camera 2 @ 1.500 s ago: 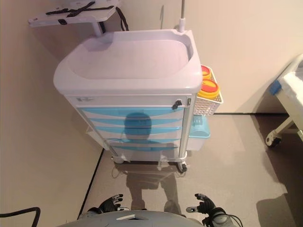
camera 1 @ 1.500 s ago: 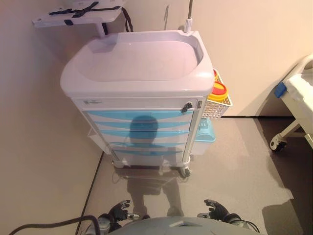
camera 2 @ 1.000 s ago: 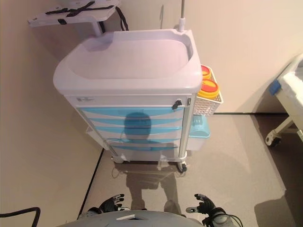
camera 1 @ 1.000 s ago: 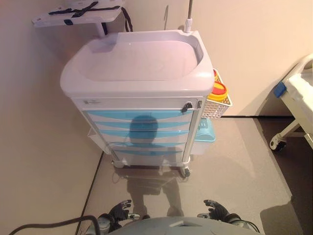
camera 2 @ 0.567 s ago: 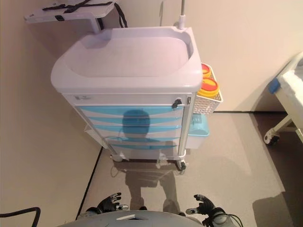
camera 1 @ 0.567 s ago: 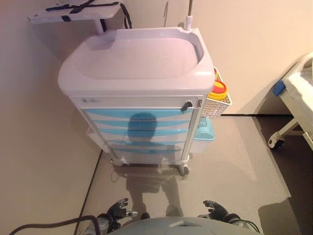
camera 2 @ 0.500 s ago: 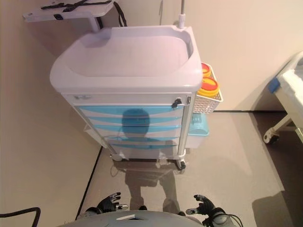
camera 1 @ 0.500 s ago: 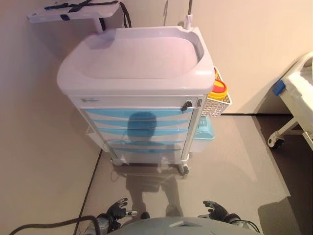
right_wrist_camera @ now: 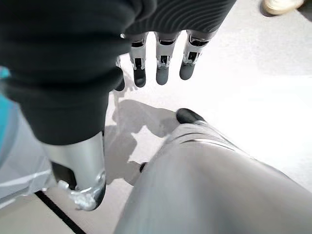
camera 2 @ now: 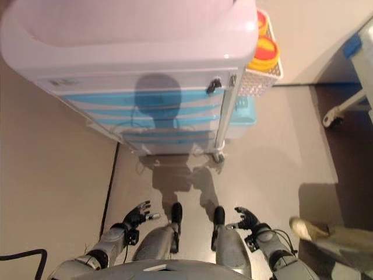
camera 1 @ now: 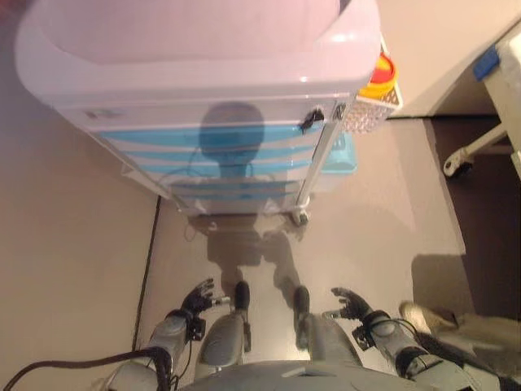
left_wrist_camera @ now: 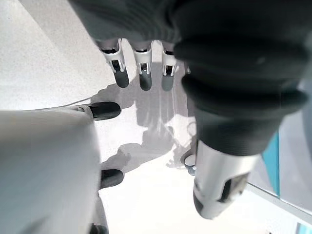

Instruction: Open the drawer and pick up the medicine

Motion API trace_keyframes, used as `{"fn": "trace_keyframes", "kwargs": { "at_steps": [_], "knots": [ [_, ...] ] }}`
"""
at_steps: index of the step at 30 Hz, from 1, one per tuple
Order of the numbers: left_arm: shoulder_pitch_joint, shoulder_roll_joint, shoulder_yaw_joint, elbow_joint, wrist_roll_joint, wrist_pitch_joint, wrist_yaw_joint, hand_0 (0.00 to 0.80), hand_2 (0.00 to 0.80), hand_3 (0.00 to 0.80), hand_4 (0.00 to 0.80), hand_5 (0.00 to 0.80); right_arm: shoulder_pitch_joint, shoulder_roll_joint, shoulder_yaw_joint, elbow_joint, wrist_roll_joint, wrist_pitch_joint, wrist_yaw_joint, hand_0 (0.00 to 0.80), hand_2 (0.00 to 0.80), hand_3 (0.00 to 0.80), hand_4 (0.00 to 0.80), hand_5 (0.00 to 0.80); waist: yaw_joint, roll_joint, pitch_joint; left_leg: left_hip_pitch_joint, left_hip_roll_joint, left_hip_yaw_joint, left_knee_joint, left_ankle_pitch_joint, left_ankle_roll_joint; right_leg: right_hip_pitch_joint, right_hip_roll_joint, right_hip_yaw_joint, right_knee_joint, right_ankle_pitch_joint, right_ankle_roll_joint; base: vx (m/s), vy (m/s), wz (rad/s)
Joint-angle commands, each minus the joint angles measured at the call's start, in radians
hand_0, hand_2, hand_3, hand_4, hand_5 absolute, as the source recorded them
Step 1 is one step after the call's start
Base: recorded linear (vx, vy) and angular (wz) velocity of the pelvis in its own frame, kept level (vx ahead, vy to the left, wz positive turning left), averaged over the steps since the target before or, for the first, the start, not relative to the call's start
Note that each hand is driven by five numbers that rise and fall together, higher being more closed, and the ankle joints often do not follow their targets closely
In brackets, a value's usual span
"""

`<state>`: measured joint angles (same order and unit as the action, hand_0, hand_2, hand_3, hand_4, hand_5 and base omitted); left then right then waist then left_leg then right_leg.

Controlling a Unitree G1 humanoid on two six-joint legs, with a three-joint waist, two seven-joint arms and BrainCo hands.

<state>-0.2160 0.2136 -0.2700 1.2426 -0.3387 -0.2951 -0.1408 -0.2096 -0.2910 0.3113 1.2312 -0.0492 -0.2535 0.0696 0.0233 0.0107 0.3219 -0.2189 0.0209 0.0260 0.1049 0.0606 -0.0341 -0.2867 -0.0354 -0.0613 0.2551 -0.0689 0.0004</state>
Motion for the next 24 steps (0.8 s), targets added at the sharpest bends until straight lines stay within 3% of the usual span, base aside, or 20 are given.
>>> {"fn": "trace_keyframes", "kwargs": {
  "at_steps": [1,13,24],
  "knots": [
    [-0.015,0.009,0.021,-0.030,-0.058,-0.067,0.015,0.000,0.000,0.000,0.000,0.000,-0.001,0.008,0.047,-0.065,0.048,-0.024,-0.023,0.000,0.000,0.000,0.000,0.000,-0.021,-0.056,0.034,-0.050,-0.090,0.058,0.171,-0.157,0.096,-0.012,-0.035,0.052,-0.070,0.102,0.057,-0.119,0.028,-0.15],
    [-0.142,0.062,0.080,-0.206,-0.356,-0.174,-0.050,0.000,0.000,0.000,0.000,0.000,-0.080,-0.019,0.080,-0.096,0.076,0.013,-0.022,0.000,0.000,0.000,0.000,0.000,-0.041,-0.092,0.114,-0.241,-0.070,0.097,0.330,-0.193,0.092,-0.180,-0.021,0.076,0.002,0.127,0.061,-0.072,0.062,-0.16],
    [-0.282,0.125,0.171,-0.392,-0.936,-0.210,-0.371,0.000,0.000,0.000,0.000,0.000,-0.066,-0.033,0.100,-0.126,0.106,0.013,-0.006,0.000,0.000,0.000,0.000,0.000,-0.067,-0.128,0.145,-0.331,-0.061,0.123,0.456,-0.265,0.097,-0.234,-0.011,0.093,0.021,0.142,0.062,-0.013,0.055,-0.14]
  ]
}}
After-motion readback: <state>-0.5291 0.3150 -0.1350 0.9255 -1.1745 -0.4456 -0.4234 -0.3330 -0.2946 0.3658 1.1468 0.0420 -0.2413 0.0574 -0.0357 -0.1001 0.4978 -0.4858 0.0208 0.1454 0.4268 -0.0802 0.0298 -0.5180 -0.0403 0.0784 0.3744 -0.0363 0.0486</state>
